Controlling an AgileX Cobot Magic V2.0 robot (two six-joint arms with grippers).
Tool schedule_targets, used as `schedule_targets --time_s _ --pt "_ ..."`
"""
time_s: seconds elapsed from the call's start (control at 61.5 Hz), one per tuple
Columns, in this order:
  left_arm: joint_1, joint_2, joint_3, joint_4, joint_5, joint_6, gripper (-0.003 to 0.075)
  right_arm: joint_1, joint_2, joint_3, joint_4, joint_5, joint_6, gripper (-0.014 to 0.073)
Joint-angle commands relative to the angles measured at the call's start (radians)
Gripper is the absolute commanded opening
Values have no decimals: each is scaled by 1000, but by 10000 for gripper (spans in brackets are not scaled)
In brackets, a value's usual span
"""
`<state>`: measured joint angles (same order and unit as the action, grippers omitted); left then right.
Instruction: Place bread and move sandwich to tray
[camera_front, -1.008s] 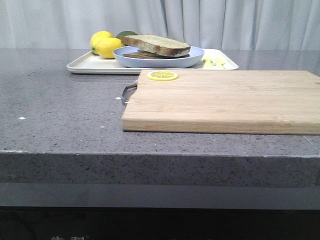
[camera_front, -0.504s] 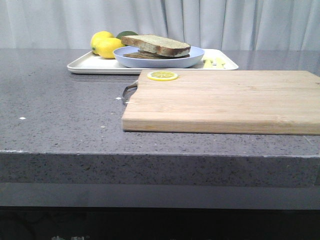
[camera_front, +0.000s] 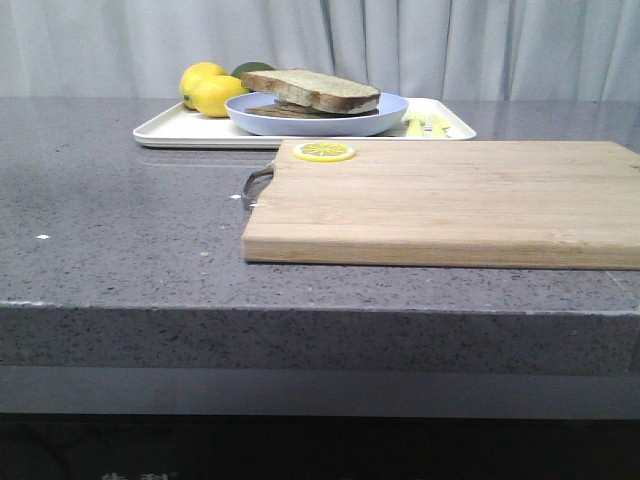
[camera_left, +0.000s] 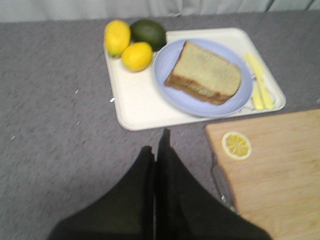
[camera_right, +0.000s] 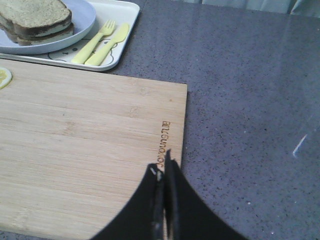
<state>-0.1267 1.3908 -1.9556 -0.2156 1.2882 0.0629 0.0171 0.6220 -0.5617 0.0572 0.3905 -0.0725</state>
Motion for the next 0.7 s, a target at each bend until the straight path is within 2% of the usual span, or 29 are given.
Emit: schedule_targets --time_s 0.0,0.26,0.683 --pt "2 -115 108 37 -13 -8 -18 -4 4 -28 0 -81 -2 -109" --pt "2 -378 418 54 -84 -8 -18 -4 4 -28 0 -81 -2 -109" --pt "2 -807 832 82 -315 -8 -18 -4 4 -28 0 -81 -2 -109"
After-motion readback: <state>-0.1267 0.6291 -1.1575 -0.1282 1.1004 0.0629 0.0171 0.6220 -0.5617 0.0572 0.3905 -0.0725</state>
